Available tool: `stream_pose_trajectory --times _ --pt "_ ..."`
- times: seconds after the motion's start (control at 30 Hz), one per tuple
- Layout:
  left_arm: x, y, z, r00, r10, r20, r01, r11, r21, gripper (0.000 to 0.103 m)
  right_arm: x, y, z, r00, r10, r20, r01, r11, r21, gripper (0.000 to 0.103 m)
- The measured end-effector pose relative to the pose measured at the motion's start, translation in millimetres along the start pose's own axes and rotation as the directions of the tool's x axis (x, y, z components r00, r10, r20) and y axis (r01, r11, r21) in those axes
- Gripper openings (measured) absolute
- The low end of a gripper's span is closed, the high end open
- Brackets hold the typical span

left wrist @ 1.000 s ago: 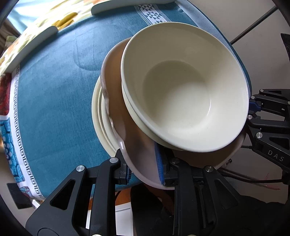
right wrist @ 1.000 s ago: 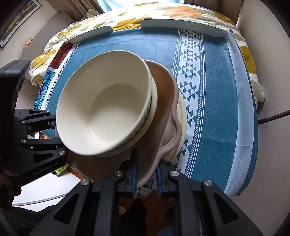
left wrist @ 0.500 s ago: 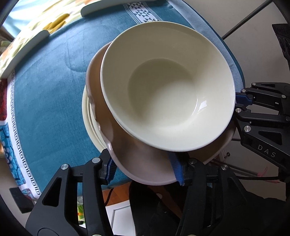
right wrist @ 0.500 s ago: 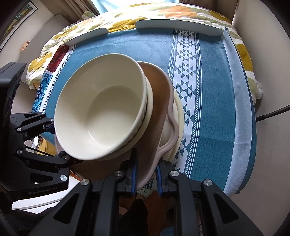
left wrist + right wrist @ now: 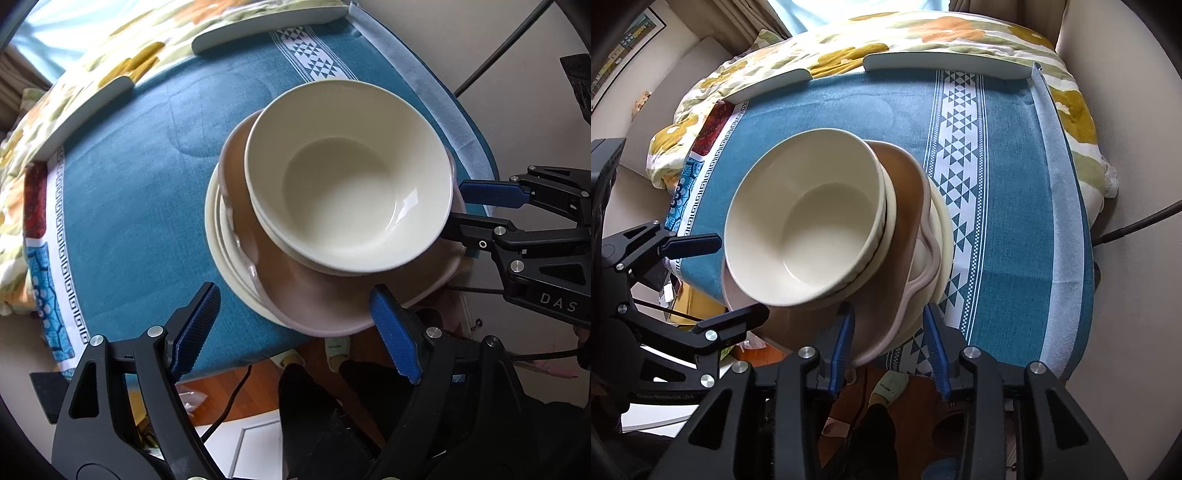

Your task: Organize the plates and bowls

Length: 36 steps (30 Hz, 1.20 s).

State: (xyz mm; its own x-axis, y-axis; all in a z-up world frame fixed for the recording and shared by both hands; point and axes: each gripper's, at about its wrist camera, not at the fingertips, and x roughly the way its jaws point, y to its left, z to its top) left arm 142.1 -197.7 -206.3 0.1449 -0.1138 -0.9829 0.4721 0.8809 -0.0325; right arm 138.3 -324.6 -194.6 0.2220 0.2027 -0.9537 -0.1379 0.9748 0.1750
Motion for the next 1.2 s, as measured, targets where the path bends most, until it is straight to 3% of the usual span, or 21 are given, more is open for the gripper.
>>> stream_pose_trajectory --times 0.2,0.33,0.4,0.47,0.5,0.53,0.57,0.63,0.7,0.87,1.07,1.2 --pt "-47.1 11.5 -30.0 0.994 0.043 0.097 -0.035 0.996 -0.085 0.082 -42.8 3.1 -13.5 0.996 -0.003 0.092 0.003 1.0 -0.001 0.039" --pt "-96.3 15.0 -60.1 0.969 0.065 0.239 -0.028 0.988 -0.155 0.082 -86.7 17.8 -30.2 0.974 -0.048 0.221 0.053 0.998 -0.019 0.039" --pt "-126.2 14.4 -76.8 0.935 0.095 0.34 -0.033 0.982 -0.184 0.082 -111.4 25.5 -40.2 0.951 -0.07 0.3 0.073 0.997 0.001 0.043" --pt "-157.0 12.1 -93.1 0.886 0.13 0.444 -0.041 0.978 -0.205 0.082 -138.4 35.3 -52.0 0.916 -0.101 0.388 0.098 0.995 0.026 0.068" --pt "-172.1 11.9 -101.2 0.855 0.155 0.494 -0.047 0.974 -0.223 0.088 -152.0 39.6 -58.3 0.895 -0.108 0.432 0.102 0.994 0.038 0.087" --pt "-186.4 11.2 -108.6 0.823 0.178 0.54 -0.05 0.968 -0.244 0.093 -164.3 43.9 -64.0 0.874 -0.116 0.472 0.104 0.993 0.051 0.095" --pt "-200.3 10.8 -116.9 0.786 0.2 0.585 -0.047 0.963 -0.266 0.102 -175.6 48.2 -69.6 0.853 -0.125 0.507 0.108 0.992 0.063 0.096" --pt "-224.0 10.8 -134.1 0.703 0.232 0.672 -0.029 0.954 -0.299 0.103 -192.9 55.9 -78.3 0.817 -0.158 0.554 0.13 0.987 0.09 0.101" --pt "-240.5 9.4 -146.8 0.644 0.238 0.727 -0.021 0.955 -0.295 0.103 -207.3 65.8 -87.8 0.776 -0.19 0.601 0.159 0.982 0.105 0.102" --pt "-258.9 9.5 -161.9 0.601 0.315 0.734 -0.09 0.94 -0.33 0.103 -229.9 89.0 -109.2 0.687 -0.237 0.687 0.205 0.97 0.129 0.102" --pt "-274.6 -0.6 -189.2 0.517 0.364 0.775 -0.145 0.929 -0.339 0.103 -239.1 104.3 -120.4 0.644 -0.232 0.729 0.201 0.971 0.132 0.102" --pt "-282.0 -2.1 -195.9 0.497 0.376 0.782 -0.158 0.926 -0.344 0.103 -244.4 112.4 -126.9 0.621 -0.239 0.746 0.208 0.969 0.137 0.102"
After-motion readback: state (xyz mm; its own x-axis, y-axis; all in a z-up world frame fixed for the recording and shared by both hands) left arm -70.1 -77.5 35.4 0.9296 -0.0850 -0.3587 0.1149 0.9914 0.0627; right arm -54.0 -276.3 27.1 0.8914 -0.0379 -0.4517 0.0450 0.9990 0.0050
